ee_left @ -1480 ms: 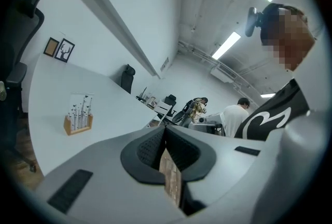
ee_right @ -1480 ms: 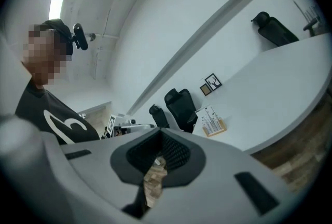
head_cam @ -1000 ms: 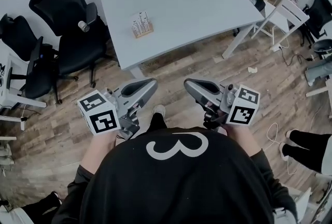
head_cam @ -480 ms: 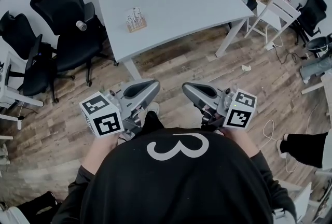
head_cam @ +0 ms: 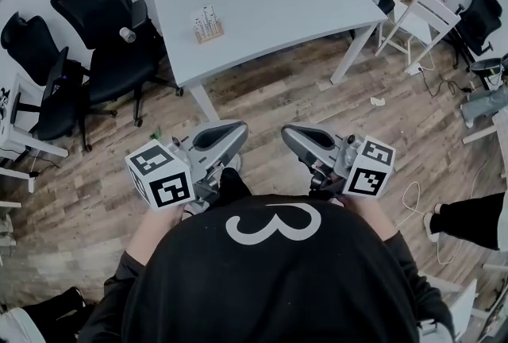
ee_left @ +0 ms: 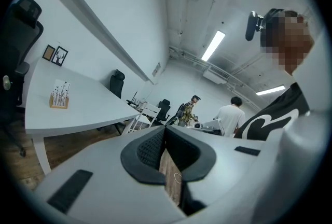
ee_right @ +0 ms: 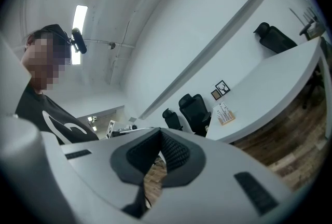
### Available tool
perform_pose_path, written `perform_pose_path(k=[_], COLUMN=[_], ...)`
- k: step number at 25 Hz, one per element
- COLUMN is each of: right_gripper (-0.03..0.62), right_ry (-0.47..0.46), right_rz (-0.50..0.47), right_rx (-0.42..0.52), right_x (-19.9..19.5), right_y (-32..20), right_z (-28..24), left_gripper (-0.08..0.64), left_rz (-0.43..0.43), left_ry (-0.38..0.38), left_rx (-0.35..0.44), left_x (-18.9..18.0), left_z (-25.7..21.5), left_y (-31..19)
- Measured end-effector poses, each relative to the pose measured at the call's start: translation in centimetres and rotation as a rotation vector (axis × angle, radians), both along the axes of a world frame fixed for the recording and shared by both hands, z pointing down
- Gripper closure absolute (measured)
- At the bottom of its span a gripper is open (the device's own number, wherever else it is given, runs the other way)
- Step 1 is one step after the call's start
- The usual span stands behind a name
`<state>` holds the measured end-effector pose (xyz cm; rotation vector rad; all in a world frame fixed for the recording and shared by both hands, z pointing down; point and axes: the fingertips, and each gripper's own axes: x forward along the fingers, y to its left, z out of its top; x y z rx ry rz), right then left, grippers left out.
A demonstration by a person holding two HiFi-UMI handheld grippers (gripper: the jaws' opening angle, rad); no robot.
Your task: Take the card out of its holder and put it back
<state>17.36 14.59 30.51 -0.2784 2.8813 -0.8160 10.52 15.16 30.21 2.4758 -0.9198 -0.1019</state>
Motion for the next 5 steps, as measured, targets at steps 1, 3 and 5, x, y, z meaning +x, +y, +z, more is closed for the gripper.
perform_pose_path(k=[1,3,5], right_gripper=[0.584,0.584,0.584], right_ry=[0.001,0.002,0.002], right_rz=[0.0,0.001,0.003], right_rx=[0.001,0.002,0.003], right_x=[0.07,0.24,0.44], right_y=[0.11,0.32,0.47], right_z=[0.05,0.11,0.13], left_gripper=[0.546,0.546,0.546], left_rz=[-0.001,-0.001,0.0], left_ry=[-0.004,-0.011,-0.016], left_rx=[0.0,0.001,0.004], left_x=[0.11,0.31,0.52], left_z=[0.09,0.21,0.24], left_y=[0.14,0.39,0.6])
